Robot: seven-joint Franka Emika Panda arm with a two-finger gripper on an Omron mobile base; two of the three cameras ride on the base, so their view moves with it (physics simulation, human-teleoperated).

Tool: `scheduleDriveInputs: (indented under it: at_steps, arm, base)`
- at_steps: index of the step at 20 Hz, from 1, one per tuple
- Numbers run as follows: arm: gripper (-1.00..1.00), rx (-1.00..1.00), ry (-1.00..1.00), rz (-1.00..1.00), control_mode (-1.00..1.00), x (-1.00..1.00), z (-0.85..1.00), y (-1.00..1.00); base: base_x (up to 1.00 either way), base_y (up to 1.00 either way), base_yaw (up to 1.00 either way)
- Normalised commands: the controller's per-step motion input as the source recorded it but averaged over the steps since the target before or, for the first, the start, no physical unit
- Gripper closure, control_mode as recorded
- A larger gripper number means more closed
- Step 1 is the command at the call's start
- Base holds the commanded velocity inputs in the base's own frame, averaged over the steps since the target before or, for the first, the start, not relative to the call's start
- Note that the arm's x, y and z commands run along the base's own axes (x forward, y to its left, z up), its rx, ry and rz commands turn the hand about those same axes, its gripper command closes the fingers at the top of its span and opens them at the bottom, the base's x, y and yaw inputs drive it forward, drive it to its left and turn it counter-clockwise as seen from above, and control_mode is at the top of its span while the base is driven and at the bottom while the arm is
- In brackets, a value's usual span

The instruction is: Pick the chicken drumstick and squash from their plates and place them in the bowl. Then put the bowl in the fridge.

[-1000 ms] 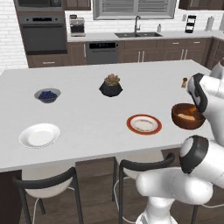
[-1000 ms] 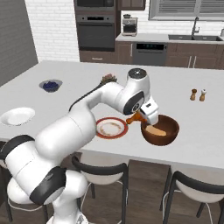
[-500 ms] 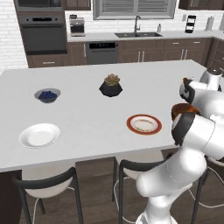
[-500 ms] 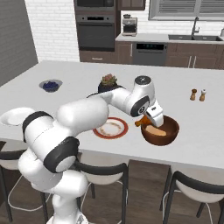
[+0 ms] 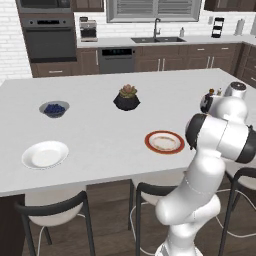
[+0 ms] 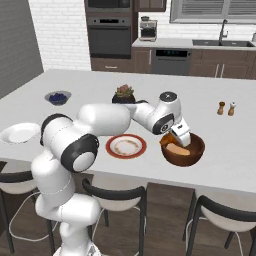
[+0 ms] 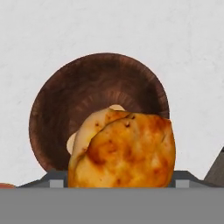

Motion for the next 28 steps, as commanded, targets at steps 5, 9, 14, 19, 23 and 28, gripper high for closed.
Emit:
scheduleDriveInputs:
  at_steps: [5, 9, 14, 19, 23, 28]
  arm:
    - [1.00, 0.00, 0.00, 0.00, -1.00, 0.05, -0.37, -0.01]
    - [1.00, 0.00, 0.00, 0.00, -1.00, 0.38, -0.26, 0.00]
    - [1.00, 0.00, 0.00, 0.00, -1.00, 0.27, -0.24, -0.04]
    - [1.00, 0.00, 0.00, 0.00, -1.00, 0.01, -0.01, -0.21]
    - [1.00, 0.01, 0.00, 0.00, -1.00, 0.00, 0.00, -0.05]
    - [1.00, 0.01, 0.01, 0.00, -1.00, 0.16, 0.00, 0.00]
  base:
    - [0.00, 0.00, 0.00]
    - [0.00, 0.00, 0.00]
    - [0.00, 0.00, 0.00]
    - [0.00, 0.00, 0.00]
    - [0.00, 0.00, 0.00]
    - [0.00, 0.00, 0.00]
